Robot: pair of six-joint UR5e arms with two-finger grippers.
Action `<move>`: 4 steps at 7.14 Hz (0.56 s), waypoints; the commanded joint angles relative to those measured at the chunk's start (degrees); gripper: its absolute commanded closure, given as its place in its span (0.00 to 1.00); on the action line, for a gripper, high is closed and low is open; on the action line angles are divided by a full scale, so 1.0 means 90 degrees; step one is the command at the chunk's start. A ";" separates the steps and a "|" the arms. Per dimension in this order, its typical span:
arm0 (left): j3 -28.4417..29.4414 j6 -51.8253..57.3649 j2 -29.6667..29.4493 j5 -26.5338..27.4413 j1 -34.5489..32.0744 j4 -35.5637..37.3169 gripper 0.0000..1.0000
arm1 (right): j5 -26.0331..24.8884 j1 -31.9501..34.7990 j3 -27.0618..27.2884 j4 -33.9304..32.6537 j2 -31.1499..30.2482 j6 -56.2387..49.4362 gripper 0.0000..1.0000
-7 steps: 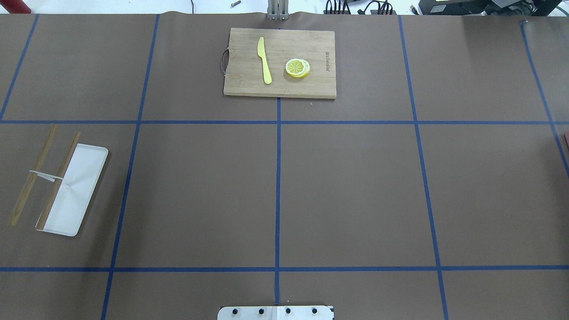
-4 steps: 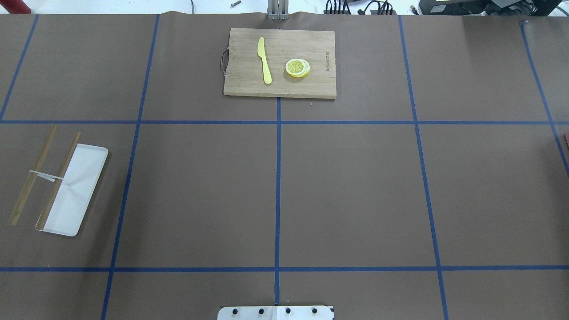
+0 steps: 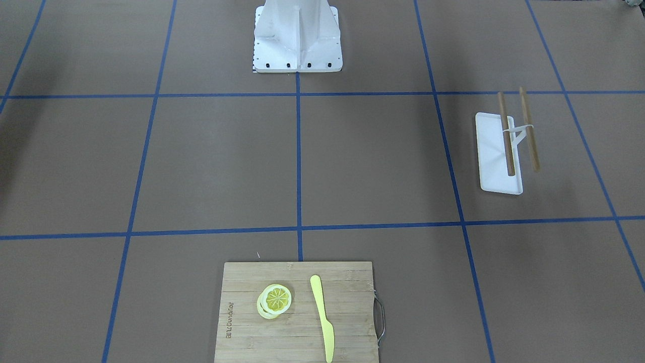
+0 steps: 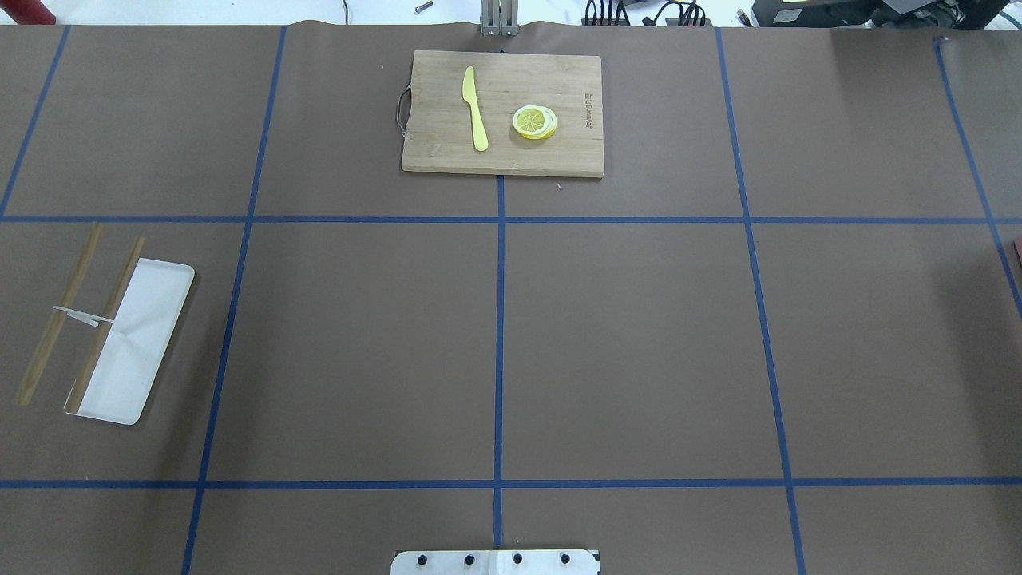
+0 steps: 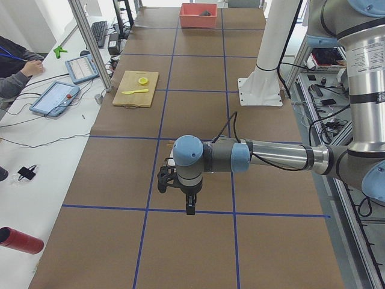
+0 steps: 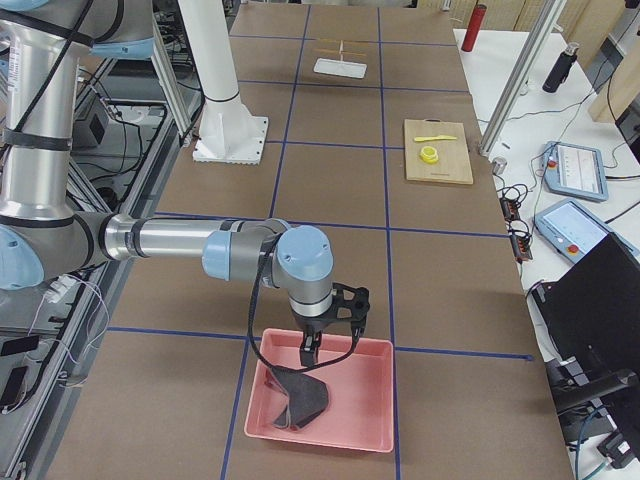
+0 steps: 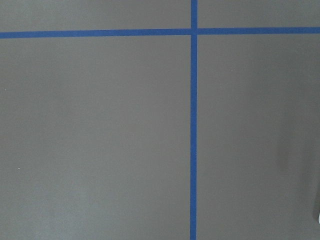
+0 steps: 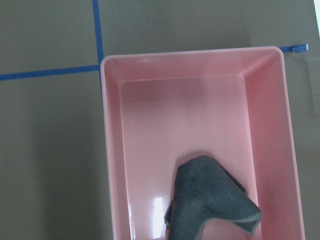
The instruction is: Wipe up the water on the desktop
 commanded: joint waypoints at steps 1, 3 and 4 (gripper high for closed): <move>-0.0004 0.0010 0.0018 0.0000 0.0000 0.0000 0.01 | -0.0003 -0.0674 0.0015 0.0317 0.0218 0.0660 0.00; 0.0005 0.0000 0.0018 0.0000 0.0000 0.0000 0.01 | 0.0046 -0.0676 0.0015 0.0571 0.0131 0.0495 0.00; 0.0005 0.0000 0.0018 0.0000 0.0000 0.0010 0.01 | 0.0046 -0.0676 0.0005 0.0688 0.0092 0.0484 0.00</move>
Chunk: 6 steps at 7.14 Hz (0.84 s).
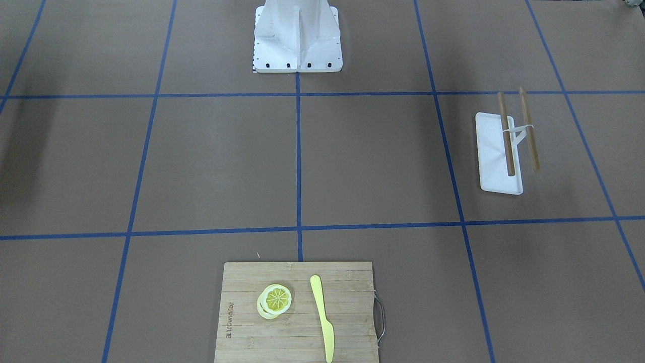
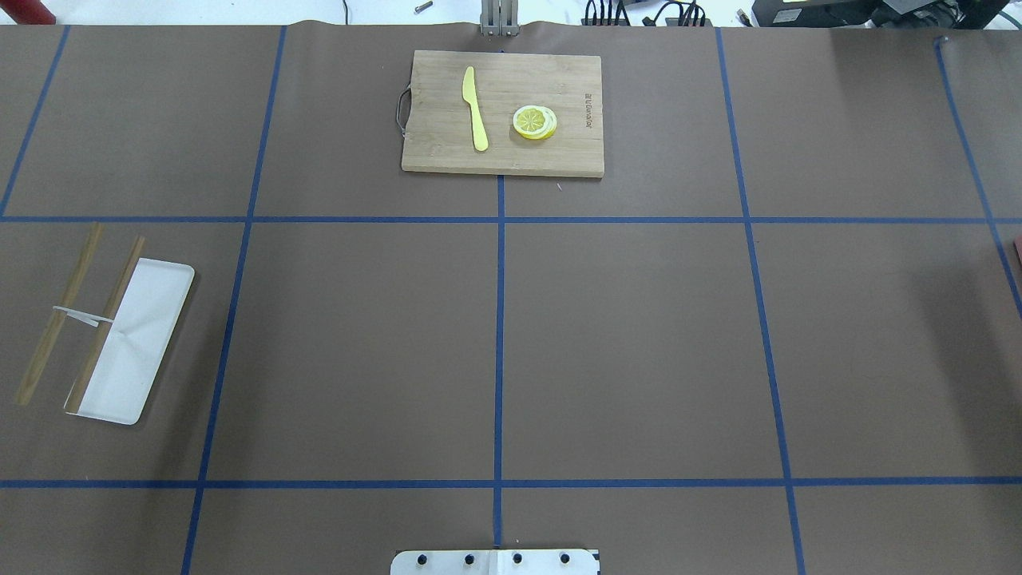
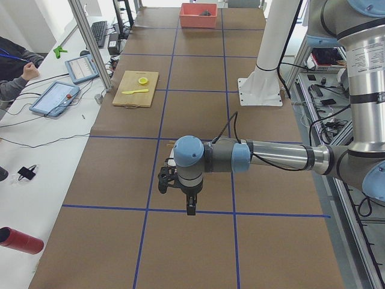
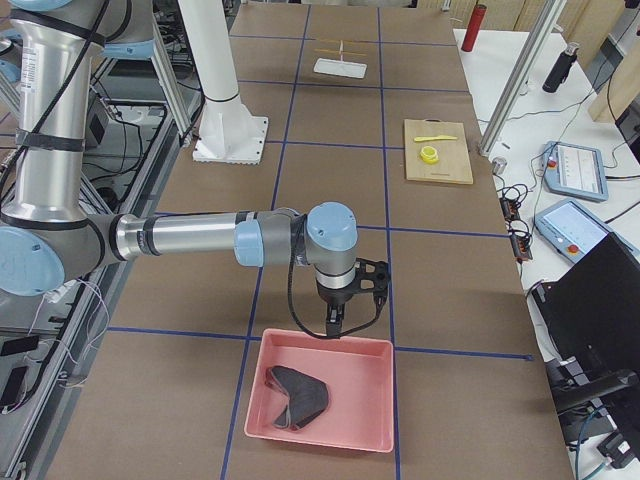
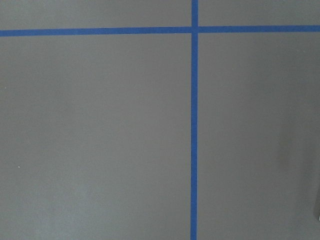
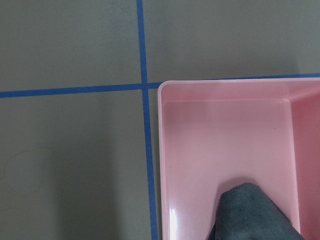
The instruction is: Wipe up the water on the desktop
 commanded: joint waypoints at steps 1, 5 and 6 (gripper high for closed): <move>0.0011 -0.0003 0.0001 0.0000 0.0000 -0.0002 0.01 | 0.0016 -0.0013 -0.0011 0.0143 -0.0095 -0.0036 0.00; 0.0011 0.0007 0.0001 0.0000 0.0000 -0.0002 0.01 | 0.0035 -0.0004 0.0019 0.0173 -0.0212 -0.0280 0.00; 0.0002 0.0007 0.0001 0.0000 0.0000 -0.0002 0.01 | -0.0032 -0.0003 0.0028 0.0173 -0.0261 -0.0280 0.00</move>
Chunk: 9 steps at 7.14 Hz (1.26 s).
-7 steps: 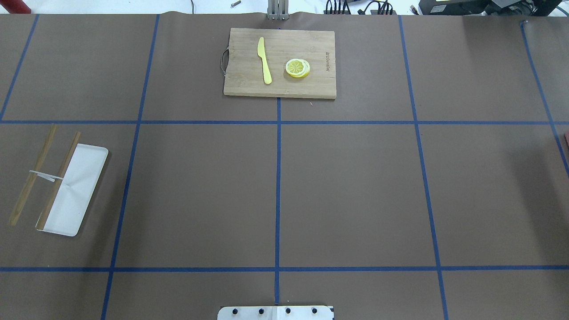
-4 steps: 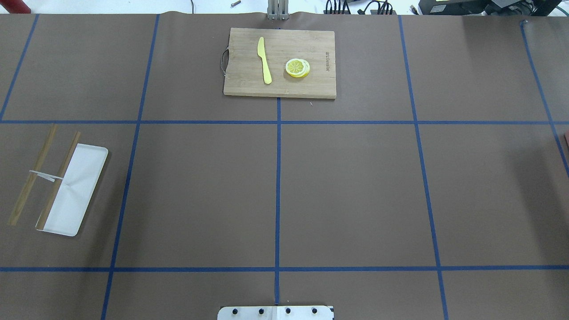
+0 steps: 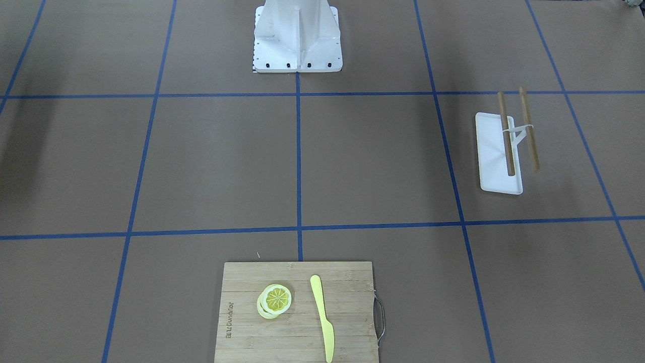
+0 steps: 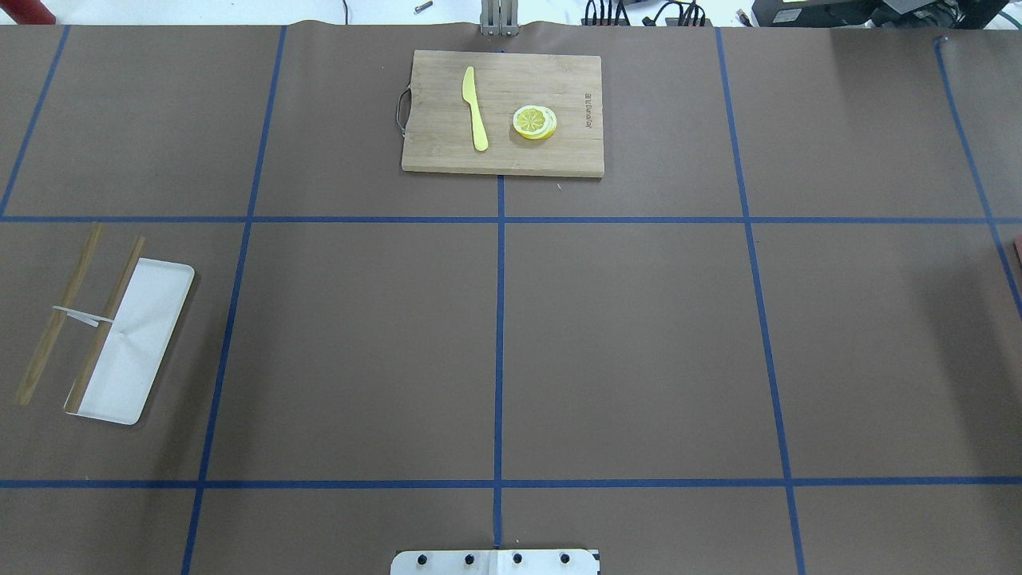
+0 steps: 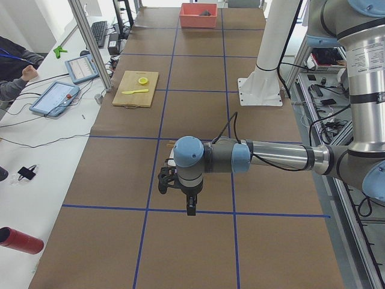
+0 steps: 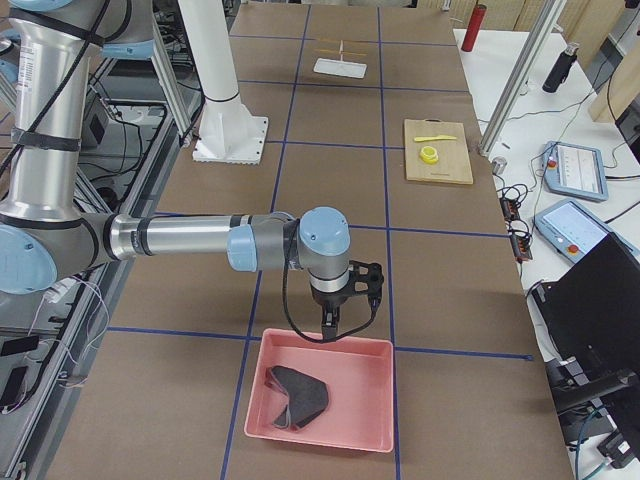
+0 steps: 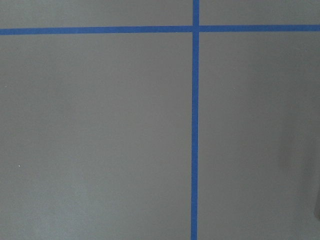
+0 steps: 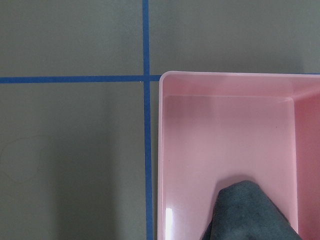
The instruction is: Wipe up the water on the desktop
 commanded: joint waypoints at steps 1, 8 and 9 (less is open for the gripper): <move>-0.0008 0.0004 -0.0010 0.0000 0.0000 0.0000 0.01 | -0.0057 0.0033 0.0070 0.0004 -0.0197 -0.0041 0.00; -0.0008 0.0004 -0.0020 0.0000 0.0010 -0.0010 0.01 | -0.0058 0.0034 0.0578 -0.0006 -0.0228 -0.0041 0.00; -0.0008 0.0004 -0.0020 0.0000 0.0010 -0.0010 0.01 | -0.0058 0.0034 0.0588 -0.0006 -0.0218 -0.0041 0.00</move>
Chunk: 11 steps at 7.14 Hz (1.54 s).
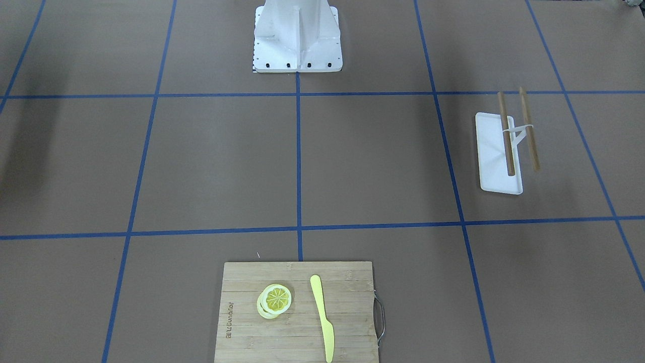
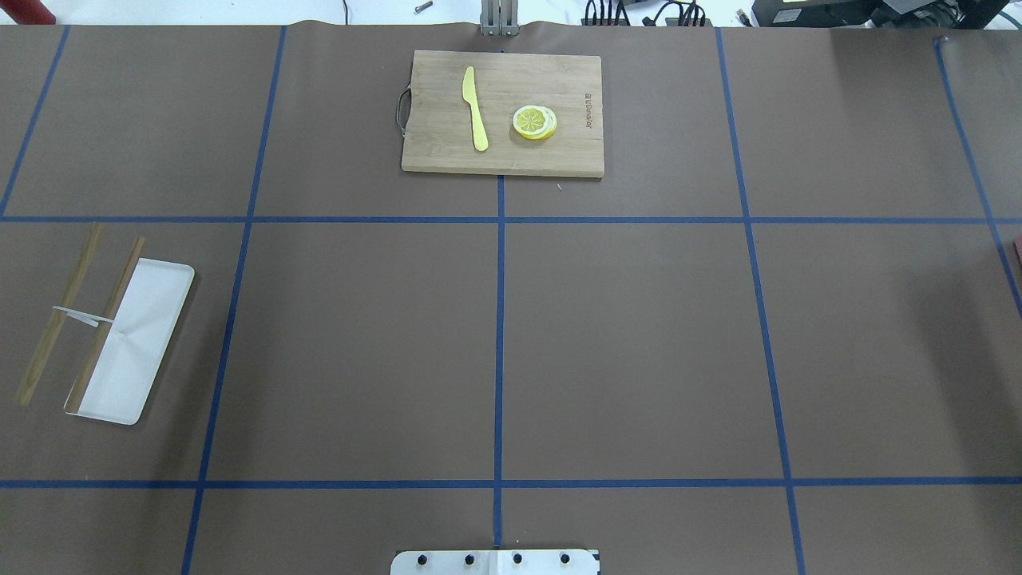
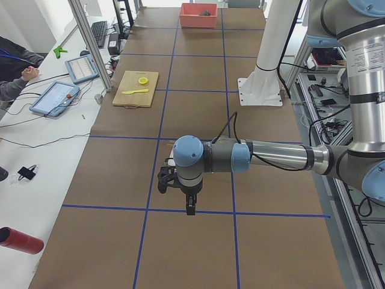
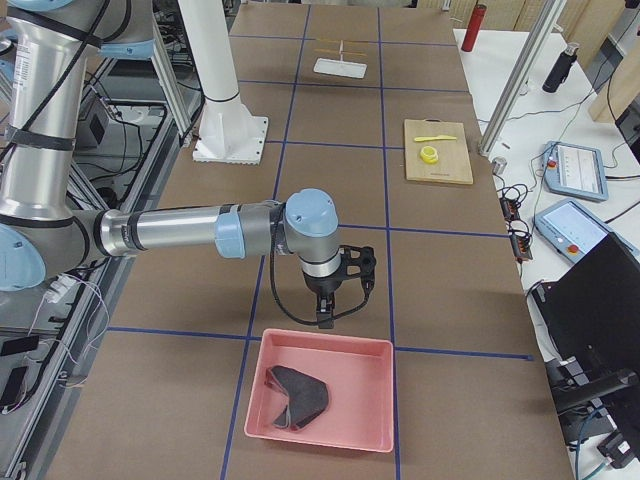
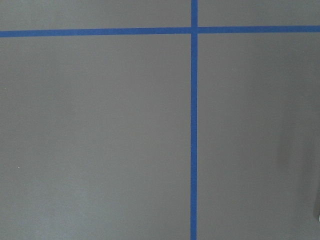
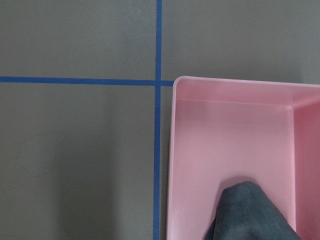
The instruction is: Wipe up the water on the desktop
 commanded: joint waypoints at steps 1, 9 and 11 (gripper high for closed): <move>0.0000 0.0000 -0.0002 0.0000 0.0003 -0.0003 0.01 | 0.0001 0.0000 0.0050 0.0000 0.0021 -0.0003 0.00; 0.0097 0.0000 -0.0021 0.0000 0.0003 -0.0140 0.01 | 0.0069 -0.0010 0.0216 0.0000 0.0041 -0.0013 0.00; 0.0107 0.0000 -0.0021 0.0000 0.0003 -0.0140 0.01 | 0.0069 -0.0010 0.0226 0.0000 0.0041 -0.0013 0.00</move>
